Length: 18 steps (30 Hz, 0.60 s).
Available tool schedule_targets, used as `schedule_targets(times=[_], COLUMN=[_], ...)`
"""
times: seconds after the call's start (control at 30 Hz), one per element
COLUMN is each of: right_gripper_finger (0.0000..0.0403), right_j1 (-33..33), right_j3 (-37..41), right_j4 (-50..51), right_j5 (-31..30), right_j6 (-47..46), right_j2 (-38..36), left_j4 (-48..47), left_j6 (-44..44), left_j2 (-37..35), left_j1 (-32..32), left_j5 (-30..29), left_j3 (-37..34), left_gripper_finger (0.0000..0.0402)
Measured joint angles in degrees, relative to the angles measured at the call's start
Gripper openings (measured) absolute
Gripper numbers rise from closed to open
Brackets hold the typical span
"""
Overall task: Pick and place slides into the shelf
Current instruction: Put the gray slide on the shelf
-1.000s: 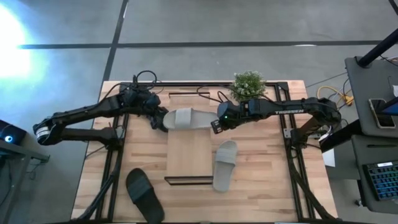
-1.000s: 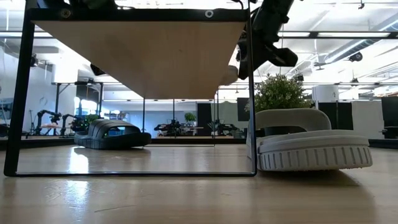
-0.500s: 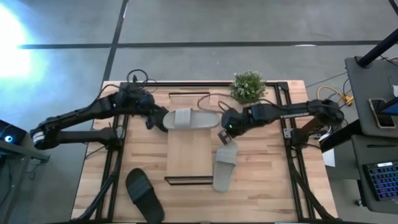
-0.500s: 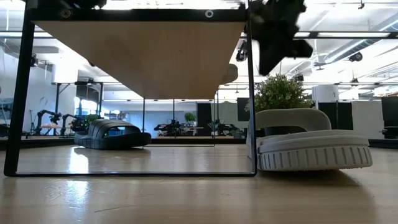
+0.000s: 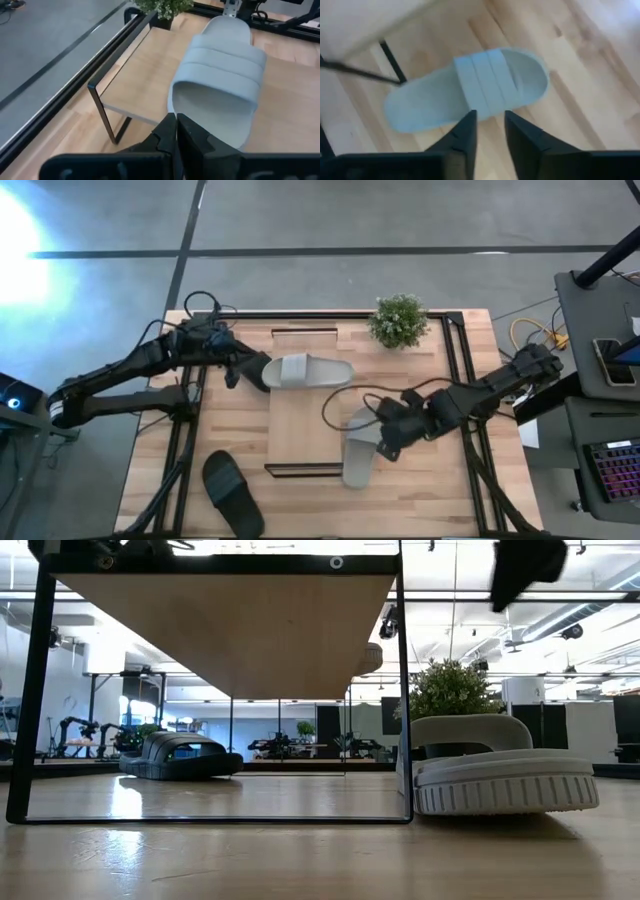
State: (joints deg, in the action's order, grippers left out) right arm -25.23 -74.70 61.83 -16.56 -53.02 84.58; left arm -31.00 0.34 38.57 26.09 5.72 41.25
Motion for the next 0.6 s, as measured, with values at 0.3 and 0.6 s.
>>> schedule_targets(times=[0.3, 0.6], right_gripper_finger=[0.0200, 0.0217], right_j1=[-5.62, -9.14], right_j3=[0.50, -1.02], right_j4=[0.98, 0.93], right_j5=[-1.56, -13.19], right_j6=[6.18, 7.26], right_j2=[7.45, 14.62], left_j4=[-0.84, -1.45], left_j6=[0.04, 0.52], left_j2=[2.65, 1.86], left_j1=[-0.34, -0.52], left_j5=[0.15, 0.12], left_j3=[-1.42, -1.44], left_gripper_finger=[0.0000, 0.0000])
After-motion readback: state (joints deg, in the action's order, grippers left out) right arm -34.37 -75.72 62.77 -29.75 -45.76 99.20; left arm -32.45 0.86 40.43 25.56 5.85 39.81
